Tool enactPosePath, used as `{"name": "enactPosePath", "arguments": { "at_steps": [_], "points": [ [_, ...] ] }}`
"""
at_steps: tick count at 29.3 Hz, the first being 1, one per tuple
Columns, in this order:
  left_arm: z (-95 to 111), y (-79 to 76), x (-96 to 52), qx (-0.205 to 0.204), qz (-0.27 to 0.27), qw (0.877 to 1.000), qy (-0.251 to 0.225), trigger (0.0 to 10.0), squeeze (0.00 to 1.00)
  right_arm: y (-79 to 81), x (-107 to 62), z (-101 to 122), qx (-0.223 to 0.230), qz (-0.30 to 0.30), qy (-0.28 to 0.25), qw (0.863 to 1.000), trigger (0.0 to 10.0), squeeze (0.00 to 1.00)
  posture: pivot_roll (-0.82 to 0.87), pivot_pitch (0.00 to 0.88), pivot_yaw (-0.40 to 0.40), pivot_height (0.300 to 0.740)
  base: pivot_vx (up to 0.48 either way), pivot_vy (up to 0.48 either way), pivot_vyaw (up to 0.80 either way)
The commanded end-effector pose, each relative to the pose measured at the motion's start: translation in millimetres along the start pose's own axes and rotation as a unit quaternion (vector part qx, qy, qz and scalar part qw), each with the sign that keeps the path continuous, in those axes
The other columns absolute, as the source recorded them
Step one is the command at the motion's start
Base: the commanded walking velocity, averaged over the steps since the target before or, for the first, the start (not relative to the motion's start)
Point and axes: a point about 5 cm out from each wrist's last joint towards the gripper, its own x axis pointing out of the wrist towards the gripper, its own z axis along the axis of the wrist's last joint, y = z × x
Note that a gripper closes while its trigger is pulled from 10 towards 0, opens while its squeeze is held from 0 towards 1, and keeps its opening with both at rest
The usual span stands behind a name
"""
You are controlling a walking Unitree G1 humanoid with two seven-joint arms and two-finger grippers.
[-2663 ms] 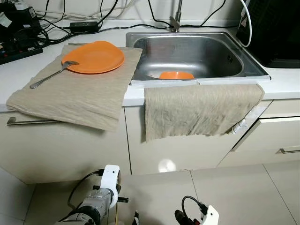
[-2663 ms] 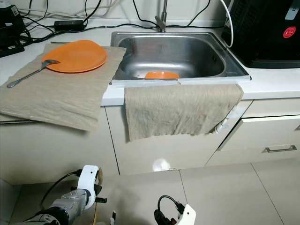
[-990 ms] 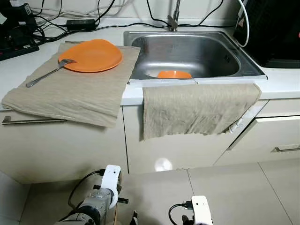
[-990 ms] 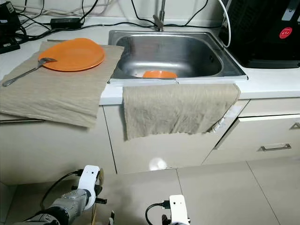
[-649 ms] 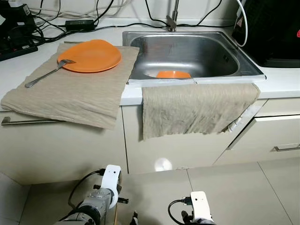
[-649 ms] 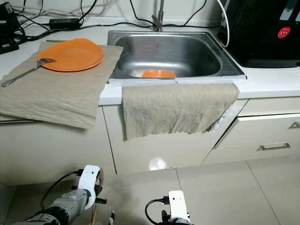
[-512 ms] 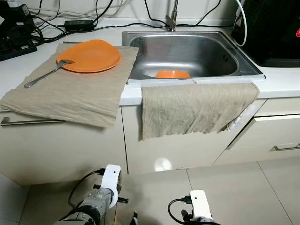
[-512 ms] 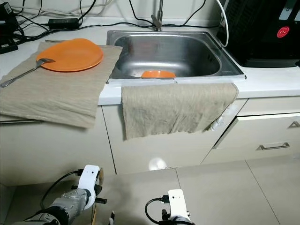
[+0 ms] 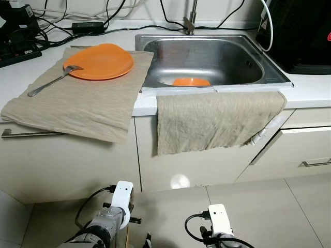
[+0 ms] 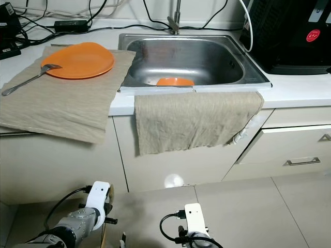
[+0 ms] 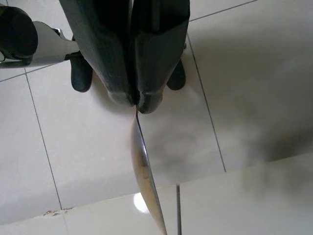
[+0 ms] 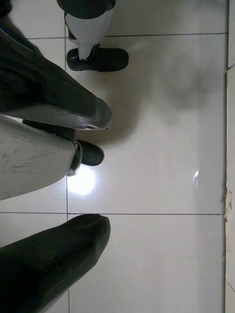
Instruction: Kitchen organization
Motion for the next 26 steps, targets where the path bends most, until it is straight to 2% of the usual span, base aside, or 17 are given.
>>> {"name": "enactPosePath", "arguments": {
  "at_steps": [1,23,24,25,26],
  "points": [
    [1.4,-1.2,0.3,0.005,-0.002,1.000,0.006,0.0,0.00,-16.7,6.5,62.7,-0.088,-0.020,-0.014,0.996,10.0,0.00,0.07,0.000,-0.031,0.740,0.000,0.000,0.00],
    [1.3,-0.9,0.3,0.006,-0.001,1.000,0.008,0.0,0.00,-16.6,6.6,63.2,-0.084,-0.021,-0.014,0.996,10.0,0.00,0.07,0.000,-0.027,0.740,0.000,0.000,0.00],
    [1.1,-0.8,0.3,0.006,-0.001,1.000,0.009,1.6,0.00,-16.6,6.6,63.0,-0.084,-0.021,-0.013,0.996,10.0,0.00,0.07,0.000,-0.027,0.740,0.000,0.000,0.00],
    [0.8,-0.8,0.3,0.005,-0.001,1.000,0.009,4.0,0.00,-16.5,6.6,62.9,-0.084,-0.021,-0.013,0.996,10.0,0.00,0.07,0.000,-0.026,0.740,0.000,0.000,0.00],
    [0.6,-0.7,0.3,0.005,-0.001,1.000,0.010,4.0,0.00,-16.4,6.6,62.7,-0.084,-0.021,-0.013,0.996,10.0,0.00,0.07,0.000,-0.026,0.740,0.000,0.000,0.00]
  ]
}}
